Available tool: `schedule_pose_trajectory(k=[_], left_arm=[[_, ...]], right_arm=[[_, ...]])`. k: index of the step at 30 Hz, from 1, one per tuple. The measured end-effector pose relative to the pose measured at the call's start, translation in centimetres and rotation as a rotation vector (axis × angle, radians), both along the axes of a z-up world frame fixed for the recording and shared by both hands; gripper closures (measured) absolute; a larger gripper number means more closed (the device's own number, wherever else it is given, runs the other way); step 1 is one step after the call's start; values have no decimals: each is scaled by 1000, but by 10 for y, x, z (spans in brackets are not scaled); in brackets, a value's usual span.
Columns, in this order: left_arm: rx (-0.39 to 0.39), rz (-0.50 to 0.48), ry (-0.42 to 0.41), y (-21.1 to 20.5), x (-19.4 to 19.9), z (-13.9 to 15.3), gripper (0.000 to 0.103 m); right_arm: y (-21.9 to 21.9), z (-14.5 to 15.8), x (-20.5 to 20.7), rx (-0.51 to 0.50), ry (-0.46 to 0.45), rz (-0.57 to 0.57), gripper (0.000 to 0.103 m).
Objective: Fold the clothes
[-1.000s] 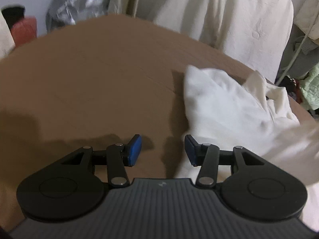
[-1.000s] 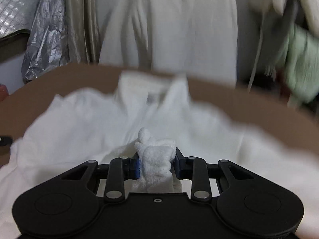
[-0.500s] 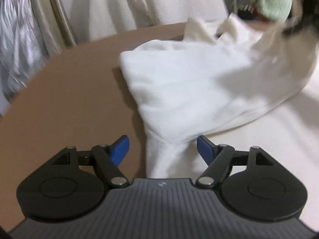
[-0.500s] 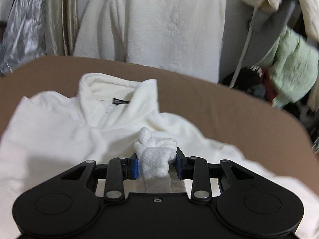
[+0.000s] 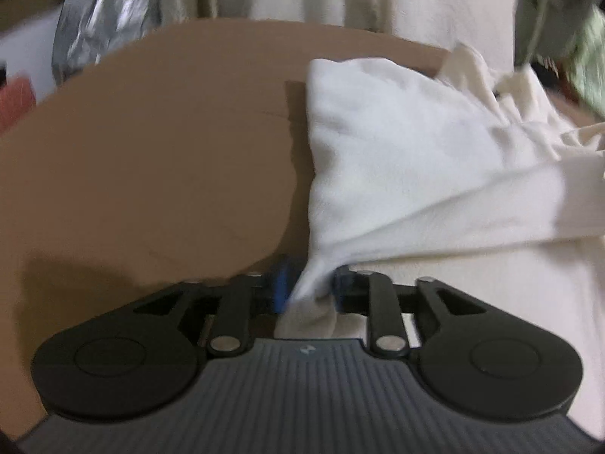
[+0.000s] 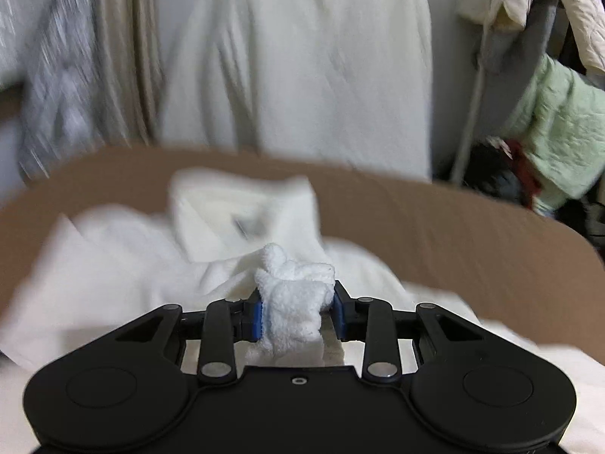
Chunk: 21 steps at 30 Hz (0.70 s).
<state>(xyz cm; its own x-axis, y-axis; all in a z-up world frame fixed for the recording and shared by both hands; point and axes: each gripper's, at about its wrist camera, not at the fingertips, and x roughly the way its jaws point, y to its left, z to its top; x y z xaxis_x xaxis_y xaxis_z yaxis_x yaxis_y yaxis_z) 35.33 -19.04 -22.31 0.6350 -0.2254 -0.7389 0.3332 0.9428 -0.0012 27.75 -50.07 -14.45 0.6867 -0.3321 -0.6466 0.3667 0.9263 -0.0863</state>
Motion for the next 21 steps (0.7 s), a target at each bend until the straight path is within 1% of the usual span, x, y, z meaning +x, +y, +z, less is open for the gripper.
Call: schedule_pose_trajectory(k=[1,3,4,5,6,7,9,10,11,12,13,15,16,18,19,21], left_arm=[[31,-19,-15,-4,-3,1,48],[74,-61,-33,-10,-7,1,48],[88,-86,-32,-14,-7,0,50],[114,-107,-40,-16,-8,1,50],[146,-125,-54,-18,-12,2,50],[158,-146,-66,-19,-15,5,51],[152,-192,-90,-18,-24,15,51],[120,-213,-103,-17,-27,23,51],[61,-234,-119,-13,-30,34,51],[-14,-253,-139,-9,-34,46,51],[-86,-266,-156,-5,-37,57,50],[-177,-275,-161,-6,-38,65,50],[-193,-270,-159,-9,-36,63,50],[-193,-249,-155,-17,-29,51,50],[-186,-232,-136,-21,-23,44,50],[-166,-189,-64,-27,-8,28,50]], right_arm=[[-4,-11,-2,-13,28,-33,66],[-10,-29,-7,-41,72,-92,65],[-11,-35,-10,-57,80,-113,61],[-11,-38,-12,-70,92,-126,58],[-10,-41,-12,-107,122,-140,51],[-8,-43,-13,-143,140,-151,48],[-6,-44,-17,-203,158,-170,45],[-6,-42,-22,-209,150,-175,45],[-6,-39,-28,-202,133,-178,45],[-5,-34,-36,-194,112,-187,45],[-5,-29,-45,-164,80,-206,43],[-7,-18,-64,-87,7,-251,40],[-9,-15,-75,-19,-38,-272,40],[-16,-19,-95,177,-102,-278,40],[-20,-28,-101,279,-115,-281,39],[-29,-51,-111,486,-128,-288,39]])
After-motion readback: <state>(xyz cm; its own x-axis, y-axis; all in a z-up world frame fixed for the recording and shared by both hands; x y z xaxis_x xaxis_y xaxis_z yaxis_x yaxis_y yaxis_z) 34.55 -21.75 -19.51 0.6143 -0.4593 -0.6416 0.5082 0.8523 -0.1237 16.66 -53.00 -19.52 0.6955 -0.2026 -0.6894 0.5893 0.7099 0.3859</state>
